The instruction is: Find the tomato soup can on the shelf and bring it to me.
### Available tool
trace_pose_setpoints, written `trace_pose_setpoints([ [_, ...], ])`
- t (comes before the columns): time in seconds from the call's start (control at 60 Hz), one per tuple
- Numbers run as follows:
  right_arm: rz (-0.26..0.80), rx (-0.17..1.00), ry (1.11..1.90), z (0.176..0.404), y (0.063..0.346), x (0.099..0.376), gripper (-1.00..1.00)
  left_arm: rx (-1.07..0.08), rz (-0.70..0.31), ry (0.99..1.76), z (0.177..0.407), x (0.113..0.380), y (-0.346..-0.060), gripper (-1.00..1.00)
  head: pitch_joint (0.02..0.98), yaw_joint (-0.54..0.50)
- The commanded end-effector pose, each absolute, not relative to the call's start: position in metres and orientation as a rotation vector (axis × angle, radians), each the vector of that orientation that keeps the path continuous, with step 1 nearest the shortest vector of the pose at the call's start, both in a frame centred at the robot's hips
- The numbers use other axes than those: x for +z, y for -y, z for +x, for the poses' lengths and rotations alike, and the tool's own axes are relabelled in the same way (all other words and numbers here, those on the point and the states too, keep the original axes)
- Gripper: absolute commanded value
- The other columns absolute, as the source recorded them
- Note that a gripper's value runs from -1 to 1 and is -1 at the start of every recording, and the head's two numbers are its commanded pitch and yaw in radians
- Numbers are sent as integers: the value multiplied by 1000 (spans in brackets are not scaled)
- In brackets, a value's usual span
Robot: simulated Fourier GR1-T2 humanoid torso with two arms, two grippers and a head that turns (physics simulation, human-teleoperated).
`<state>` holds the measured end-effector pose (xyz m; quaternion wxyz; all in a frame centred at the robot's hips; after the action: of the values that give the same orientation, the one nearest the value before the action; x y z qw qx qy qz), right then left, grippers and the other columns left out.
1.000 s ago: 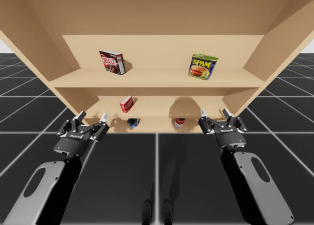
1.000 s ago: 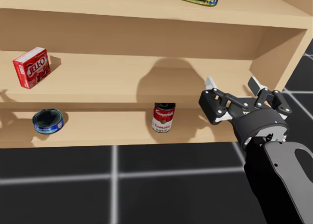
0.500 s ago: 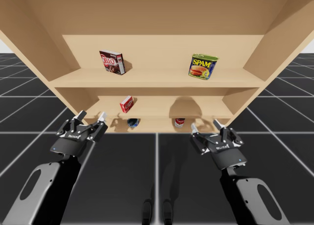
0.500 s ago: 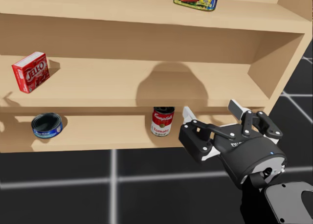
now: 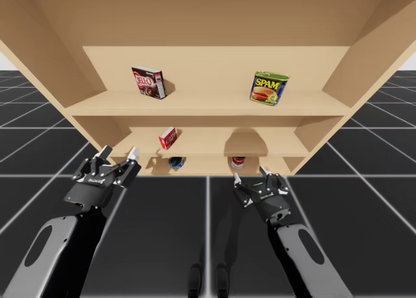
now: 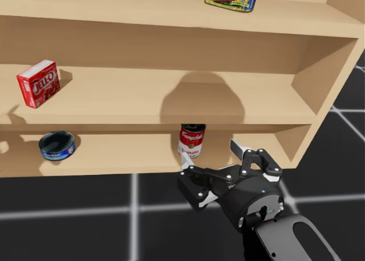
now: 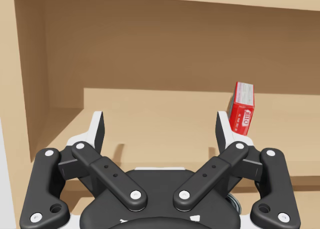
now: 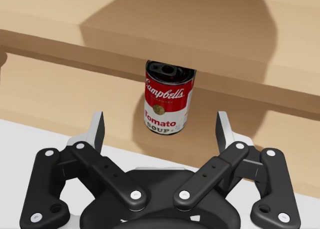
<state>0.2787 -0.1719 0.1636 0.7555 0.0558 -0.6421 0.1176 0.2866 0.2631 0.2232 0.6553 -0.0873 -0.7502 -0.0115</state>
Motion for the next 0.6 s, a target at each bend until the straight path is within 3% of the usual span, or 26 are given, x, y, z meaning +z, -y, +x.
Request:
trace_pose_setpoints([
  [0.017, 96, 255, 1383, 304, 164, 149, -1000, -8, -186, 1701, 286, 224, -264, -1000, 690, -169],
  [0.6, -6, 174, 1332, 376, 129, 125, -1000, -1, -178, 1683, 286, 223, -265, -1000, 686, -162],
])
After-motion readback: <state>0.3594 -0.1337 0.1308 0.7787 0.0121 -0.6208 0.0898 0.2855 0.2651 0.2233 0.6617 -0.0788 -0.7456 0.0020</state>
